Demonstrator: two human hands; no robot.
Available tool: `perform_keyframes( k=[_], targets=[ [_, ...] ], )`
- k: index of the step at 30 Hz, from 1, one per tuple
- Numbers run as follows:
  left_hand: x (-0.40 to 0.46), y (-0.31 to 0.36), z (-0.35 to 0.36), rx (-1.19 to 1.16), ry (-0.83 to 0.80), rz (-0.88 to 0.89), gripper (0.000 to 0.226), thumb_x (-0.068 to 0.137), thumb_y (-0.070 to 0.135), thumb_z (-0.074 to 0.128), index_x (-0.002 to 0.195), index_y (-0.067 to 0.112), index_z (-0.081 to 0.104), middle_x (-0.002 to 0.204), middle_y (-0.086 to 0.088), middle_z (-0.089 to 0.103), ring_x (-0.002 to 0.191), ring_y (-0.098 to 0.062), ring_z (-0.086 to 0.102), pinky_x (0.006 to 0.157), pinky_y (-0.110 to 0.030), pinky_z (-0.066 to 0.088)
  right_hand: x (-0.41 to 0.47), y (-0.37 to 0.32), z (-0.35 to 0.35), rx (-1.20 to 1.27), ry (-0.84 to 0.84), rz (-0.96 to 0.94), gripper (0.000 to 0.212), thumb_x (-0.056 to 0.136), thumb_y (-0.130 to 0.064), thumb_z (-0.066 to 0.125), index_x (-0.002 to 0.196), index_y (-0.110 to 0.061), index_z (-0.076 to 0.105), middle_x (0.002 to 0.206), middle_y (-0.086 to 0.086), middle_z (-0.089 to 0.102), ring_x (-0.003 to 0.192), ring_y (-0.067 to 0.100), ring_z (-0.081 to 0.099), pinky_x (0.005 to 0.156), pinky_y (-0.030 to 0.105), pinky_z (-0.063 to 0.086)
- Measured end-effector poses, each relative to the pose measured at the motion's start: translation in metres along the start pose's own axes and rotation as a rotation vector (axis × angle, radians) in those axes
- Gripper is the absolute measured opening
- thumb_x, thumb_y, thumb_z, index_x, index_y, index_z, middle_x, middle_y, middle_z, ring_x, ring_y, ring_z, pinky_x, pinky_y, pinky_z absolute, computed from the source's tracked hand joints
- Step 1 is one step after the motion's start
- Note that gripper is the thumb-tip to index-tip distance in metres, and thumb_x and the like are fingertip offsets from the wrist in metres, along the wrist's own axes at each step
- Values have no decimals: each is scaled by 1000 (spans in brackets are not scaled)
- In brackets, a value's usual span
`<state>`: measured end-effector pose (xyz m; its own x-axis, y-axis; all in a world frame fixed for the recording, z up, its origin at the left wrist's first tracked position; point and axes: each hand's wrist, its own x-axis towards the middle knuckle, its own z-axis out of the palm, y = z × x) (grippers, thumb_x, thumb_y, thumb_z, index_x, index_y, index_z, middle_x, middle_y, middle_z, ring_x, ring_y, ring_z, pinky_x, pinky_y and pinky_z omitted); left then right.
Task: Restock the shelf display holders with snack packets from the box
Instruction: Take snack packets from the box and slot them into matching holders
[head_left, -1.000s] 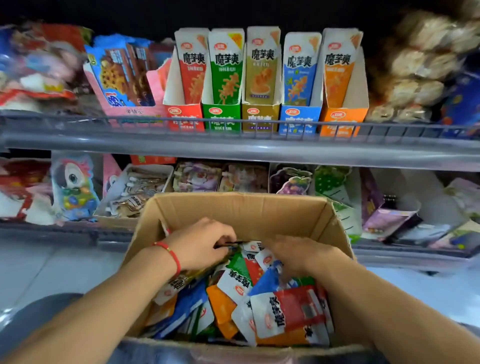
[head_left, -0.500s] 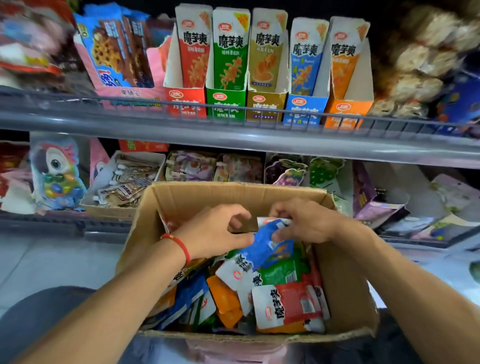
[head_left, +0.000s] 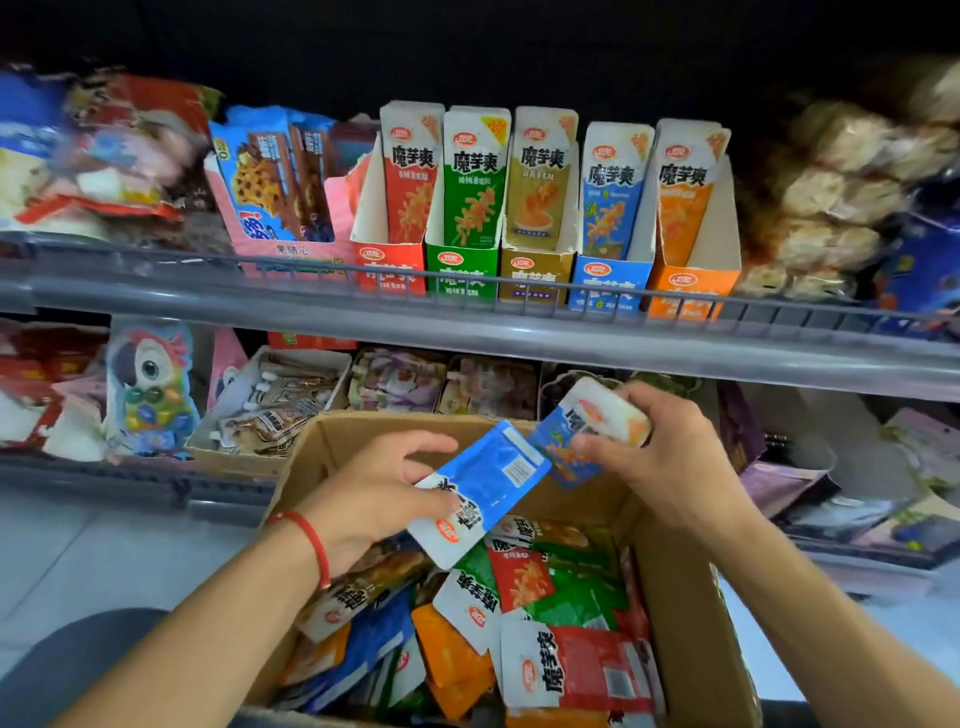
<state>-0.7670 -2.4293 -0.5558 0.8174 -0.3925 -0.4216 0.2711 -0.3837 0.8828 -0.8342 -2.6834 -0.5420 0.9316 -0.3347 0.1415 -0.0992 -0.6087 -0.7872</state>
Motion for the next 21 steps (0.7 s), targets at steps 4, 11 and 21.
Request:
perform_keyframes(
  k=[4,11,21],
  targets=[
    [-4,6,14,-247,-64,-40,34,91,-3,68,122,8,65,101,-20,77,87,-27,77,69,-30,62,-27,-19,27,-88,-130,-164,16,84,-38,79,90,-29,66,71,-12,69,57,0,61,48,18,47],
    [-10,15,3,-635,-199,-81,42,98,17,42,122,-12,61,111,-29,72,99,-36,74,82,-38,63,-34,-19,40,-1,-425,-208,64,82,-79,57,131,-38,60,121,-23,68,113,-11,60,97,21,54],
    [-7,7,12,381,28,233,17,90,38,74,105,33,70,103,7,67,90,-6,65,79,-28,55,-18,-29,21,554,-386,156,17,106,-17,50,106,-8,64,99,11,79,92,27,77,73,43,65]
  ],
)
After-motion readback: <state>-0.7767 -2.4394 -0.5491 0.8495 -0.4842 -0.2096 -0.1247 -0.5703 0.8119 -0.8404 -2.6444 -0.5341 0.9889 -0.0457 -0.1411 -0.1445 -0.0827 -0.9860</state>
